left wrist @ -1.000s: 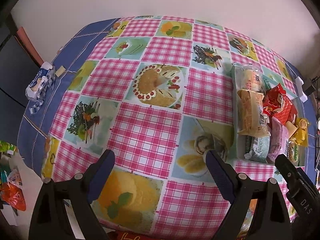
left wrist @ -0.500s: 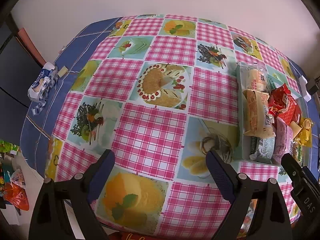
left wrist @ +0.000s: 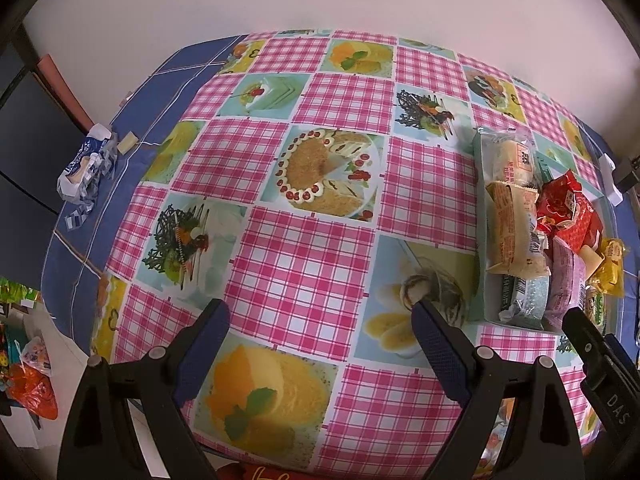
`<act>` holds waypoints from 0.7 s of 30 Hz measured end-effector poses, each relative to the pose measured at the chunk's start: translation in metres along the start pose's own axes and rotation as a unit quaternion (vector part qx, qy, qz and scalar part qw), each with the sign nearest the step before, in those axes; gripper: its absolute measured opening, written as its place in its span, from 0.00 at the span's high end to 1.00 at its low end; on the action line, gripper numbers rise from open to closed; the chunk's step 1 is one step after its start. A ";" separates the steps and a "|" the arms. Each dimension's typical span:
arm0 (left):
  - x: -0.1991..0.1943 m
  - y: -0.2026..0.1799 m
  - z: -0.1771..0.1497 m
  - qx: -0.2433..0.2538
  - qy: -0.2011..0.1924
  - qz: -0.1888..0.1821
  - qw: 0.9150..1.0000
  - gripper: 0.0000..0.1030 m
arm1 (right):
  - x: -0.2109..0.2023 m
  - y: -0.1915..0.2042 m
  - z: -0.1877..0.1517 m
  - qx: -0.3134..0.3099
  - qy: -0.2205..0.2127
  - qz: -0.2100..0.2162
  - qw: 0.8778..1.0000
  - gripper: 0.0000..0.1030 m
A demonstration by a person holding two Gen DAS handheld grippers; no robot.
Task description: Organize snacks
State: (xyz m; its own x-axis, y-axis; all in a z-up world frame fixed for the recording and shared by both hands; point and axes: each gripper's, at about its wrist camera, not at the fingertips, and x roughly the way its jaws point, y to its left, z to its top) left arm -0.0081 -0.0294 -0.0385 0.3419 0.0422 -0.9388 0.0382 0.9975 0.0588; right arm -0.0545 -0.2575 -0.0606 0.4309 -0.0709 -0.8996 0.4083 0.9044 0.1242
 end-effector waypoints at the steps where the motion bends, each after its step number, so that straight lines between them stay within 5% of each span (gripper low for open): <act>1: 0.000 0.000 0.000 -0.001 0.000 0.000 1.000 0.10 | 0.000 0.000 0.000 0.000 0.000 0.000 1.000 0.00; 21: -0.001 0.001 0.000 -0.003 -0.001 0.000 1.000 0.10 | 0.000 0.000 0.001 0.000 0.000 0.000 1.000 0.00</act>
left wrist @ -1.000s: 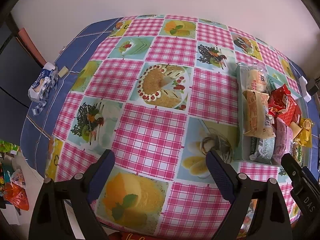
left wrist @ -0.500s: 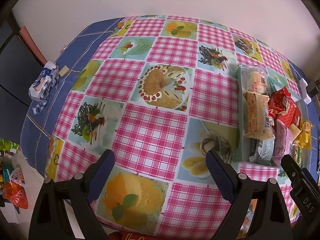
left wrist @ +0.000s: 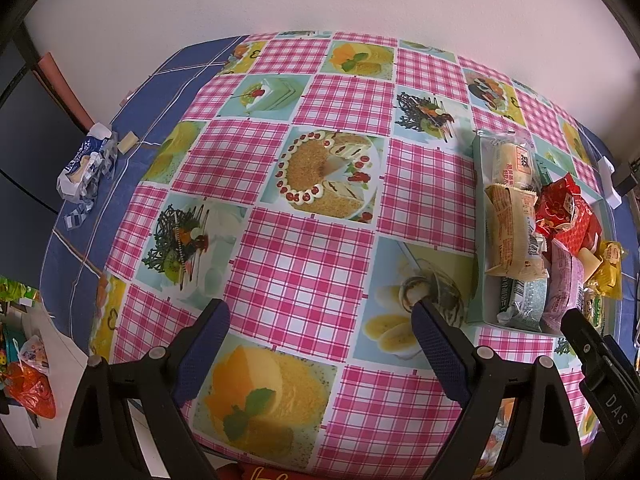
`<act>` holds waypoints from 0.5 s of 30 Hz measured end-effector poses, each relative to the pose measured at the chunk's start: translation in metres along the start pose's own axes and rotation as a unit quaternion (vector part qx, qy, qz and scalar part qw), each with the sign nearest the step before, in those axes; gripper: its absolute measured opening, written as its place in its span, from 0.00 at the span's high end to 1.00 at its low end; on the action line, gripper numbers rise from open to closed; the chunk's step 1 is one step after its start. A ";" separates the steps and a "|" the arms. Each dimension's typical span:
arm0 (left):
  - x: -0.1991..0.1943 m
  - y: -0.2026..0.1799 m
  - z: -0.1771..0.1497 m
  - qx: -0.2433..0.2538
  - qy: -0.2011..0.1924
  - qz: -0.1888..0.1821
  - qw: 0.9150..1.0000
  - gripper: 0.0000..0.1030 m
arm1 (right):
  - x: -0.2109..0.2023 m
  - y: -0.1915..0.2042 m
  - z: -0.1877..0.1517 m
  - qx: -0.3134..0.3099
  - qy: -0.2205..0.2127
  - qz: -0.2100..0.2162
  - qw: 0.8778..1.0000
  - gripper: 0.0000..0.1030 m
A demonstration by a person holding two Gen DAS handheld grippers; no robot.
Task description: Organize snacks
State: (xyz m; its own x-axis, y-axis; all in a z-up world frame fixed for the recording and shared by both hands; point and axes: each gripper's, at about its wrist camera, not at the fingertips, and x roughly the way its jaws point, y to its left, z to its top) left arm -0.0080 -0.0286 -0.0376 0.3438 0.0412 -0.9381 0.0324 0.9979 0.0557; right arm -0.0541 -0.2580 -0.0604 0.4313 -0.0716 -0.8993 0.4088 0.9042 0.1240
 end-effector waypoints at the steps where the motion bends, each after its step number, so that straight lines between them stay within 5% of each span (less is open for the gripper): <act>1: 0.000 0.000 0.000 0.000 0.000 0.000 1.000 0.10 | 0.000 0.000 0.000 -0.001 0.000 0.000 1.000 0.00; 15: 0.000 0.001 0.000 0.000 0.000 -0.001 1.000 0.10 | 0.000 -0.001 0.000 -0.001 0.000 0.001 1.000 0.00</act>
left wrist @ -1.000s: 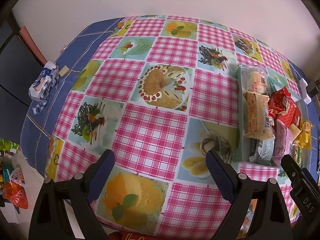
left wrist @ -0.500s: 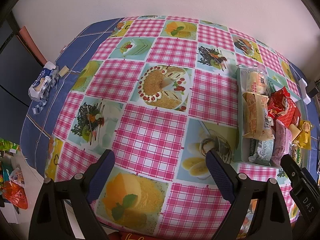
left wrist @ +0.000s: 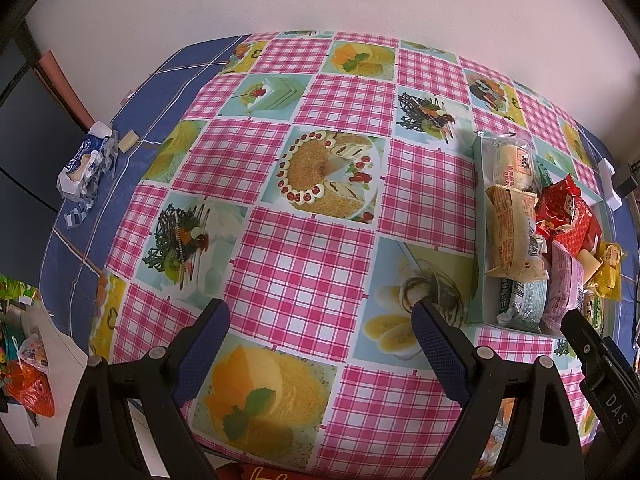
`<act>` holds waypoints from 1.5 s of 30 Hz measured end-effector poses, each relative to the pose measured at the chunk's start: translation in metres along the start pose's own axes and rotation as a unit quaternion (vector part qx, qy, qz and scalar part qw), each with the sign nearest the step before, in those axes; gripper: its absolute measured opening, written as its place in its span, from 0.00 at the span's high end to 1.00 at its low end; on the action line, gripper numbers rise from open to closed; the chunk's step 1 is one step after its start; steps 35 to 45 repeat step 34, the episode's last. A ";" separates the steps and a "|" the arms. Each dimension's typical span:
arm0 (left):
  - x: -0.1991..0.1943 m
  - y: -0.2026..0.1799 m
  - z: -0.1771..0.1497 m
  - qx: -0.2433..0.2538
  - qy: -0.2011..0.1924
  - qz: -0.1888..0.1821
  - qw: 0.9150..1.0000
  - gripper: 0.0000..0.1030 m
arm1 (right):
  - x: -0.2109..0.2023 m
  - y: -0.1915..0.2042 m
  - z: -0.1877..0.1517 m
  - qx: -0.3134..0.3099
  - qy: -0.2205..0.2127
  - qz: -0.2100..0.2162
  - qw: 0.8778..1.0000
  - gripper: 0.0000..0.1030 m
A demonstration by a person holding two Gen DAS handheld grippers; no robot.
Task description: Organize snacks
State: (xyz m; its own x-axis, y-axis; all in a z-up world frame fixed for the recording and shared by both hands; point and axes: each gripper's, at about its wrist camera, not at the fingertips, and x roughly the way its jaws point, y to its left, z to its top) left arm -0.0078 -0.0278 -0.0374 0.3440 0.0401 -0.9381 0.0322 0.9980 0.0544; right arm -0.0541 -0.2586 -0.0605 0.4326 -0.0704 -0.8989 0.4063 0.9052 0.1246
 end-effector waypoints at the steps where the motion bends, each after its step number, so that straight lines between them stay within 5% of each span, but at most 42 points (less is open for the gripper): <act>1: 0.000 0.000 0.000 0.000 0.000 0.000 1.000 0.10 | 0.000 0.000 0.000 0.000 0.000 0.000 1.000 0.00; 45: -0.007 -0.003 -0.001 -0.013 -0.014 -0.009 1.000 0.10 | 0.000 -0.001 0.000 0.000 0.000 0.001 1.000 0.00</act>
